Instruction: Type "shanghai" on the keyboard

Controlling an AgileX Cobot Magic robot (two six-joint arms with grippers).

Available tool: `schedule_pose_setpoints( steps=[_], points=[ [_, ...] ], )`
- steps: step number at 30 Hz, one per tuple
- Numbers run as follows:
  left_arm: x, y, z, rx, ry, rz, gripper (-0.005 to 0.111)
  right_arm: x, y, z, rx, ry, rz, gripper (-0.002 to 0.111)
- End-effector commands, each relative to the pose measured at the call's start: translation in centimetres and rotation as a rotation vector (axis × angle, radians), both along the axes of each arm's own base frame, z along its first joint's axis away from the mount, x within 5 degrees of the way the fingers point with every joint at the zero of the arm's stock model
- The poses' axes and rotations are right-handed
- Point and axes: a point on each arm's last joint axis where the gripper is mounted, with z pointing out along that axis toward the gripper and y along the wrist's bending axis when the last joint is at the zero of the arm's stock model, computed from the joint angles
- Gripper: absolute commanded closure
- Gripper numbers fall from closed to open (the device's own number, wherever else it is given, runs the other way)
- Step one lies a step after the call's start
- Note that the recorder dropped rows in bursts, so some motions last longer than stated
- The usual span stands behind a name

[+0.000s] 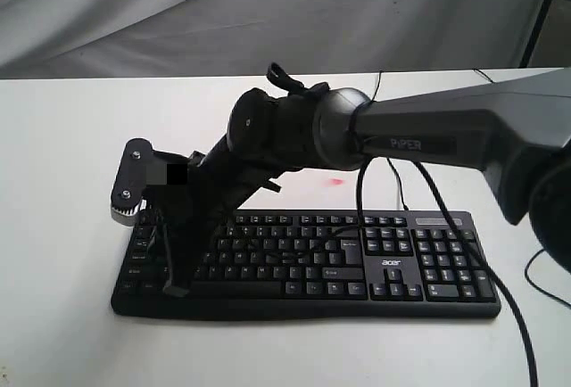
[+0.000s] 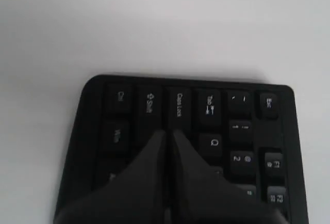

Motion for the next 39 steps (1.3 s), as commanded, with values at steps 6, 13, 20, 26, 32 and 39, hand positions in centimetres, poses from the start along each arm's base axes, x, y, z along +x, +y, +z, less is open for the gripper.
schedule_pose_setpoints(
  steps=[6,13,20,26,32,39],
  points=[
    [0.0,0.0,-0.1,-0.004,0.003,-0.004,0.106,-1.1,-3.4,0.4,-0.054,-0.012,-0.041,0.108],
    [0.0,0.0,-0.1,-0.004,0.003,-0.004,0.106,-2.3,-6.3,0.5,-0.026,0.04,-0.093,0.108],
    [0.0,0.0,-0.1,-0.004,0.003,-0.004,0.106,-4.2,-8.3,-0.7,0.055,0.042,-0.114,0.108],
    [0.0,0.0,-0.1,-0.004,0.003,-0.004,0.106,-4.2,-8.4,-0.8,0.047,0.038,-0.11,0.108],
    [0.0,0.0,-0.1,-0.004,0.003,-0.004,0.106,-4.0,-8.5,-1.8,0.025,0.042,-0.119,0.108],
    [0.0,0.0,-0.1,-0.004,0.003,-0.004,0.106,-4.0,-8.6,-1.9,0.006,0.035,-0.103,0.108]
  ],
)
